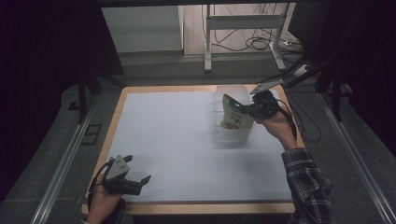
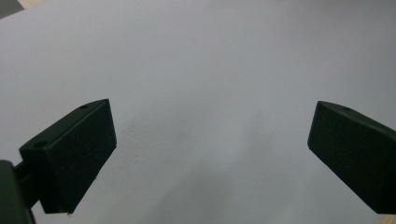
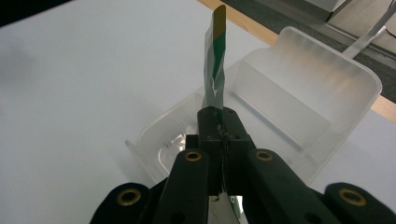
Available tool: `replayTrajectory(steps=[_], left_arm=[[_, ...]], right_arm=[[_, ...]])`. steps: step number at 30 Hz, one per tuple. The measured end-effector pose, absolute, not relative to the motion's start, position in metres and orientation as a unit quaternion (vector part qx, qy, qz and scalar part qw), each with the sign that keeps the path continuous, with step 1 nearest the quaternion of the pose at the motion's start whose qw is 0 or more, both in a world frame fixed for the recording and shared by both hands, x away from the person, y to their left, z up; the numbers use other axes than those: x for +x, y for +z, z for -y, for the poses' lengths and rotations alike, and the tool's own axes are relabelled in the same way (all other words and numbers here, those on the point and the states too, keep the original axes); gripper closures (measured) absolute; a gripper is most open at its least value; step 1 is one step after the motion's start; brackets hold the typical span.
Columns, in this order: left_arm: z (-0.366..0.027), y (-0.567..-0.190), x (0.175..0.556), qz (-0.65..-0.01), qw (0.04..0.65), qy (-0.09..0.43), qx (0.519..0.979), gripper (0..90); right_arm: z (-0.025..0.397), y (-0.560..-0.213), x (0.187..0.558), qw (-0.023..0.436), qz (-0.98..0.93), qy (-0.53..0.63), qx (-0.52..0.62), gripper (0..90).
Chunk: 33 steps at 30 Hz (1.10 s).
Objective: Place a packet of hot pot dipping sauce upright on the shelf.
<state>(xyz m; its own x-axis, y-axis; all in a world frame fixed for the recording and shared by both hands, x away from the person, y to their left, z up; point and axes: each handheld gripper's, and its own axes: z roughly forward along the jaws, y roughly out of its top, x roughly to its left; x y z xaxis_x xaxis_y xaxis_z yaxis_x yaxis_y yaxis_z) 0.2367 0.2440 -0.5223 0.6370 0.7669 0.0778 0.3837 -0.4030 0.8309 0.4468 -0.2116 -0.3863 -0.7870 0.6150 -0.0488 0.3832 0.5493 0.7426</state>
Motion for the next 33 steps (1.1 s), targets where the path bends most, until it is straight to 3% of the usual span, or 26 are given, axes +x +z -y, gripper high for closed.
replayTrajectory(steps=[5,21,33], left_arm=[[-0.243,-0.522,0.237,-0.356,0.412,0.231,0.806,1.0],[-0.244,-0.522,0.236,-0.357,0.414,0.234,0.804,1.0],[-0.244,-0.522,0.236,-0.358,0.415,0.232,0.803,0.9]], right_arm=[[0.212,-0.386,0.445,0.164,-0.866,0.370,0.293,84.0],[0.207,-0.385,0.440,0.175,-0.856,0.383,0.299,51.6],[0.209,-0.380,0.434,0.177,-0.849,0.392,0.306,37.5]])
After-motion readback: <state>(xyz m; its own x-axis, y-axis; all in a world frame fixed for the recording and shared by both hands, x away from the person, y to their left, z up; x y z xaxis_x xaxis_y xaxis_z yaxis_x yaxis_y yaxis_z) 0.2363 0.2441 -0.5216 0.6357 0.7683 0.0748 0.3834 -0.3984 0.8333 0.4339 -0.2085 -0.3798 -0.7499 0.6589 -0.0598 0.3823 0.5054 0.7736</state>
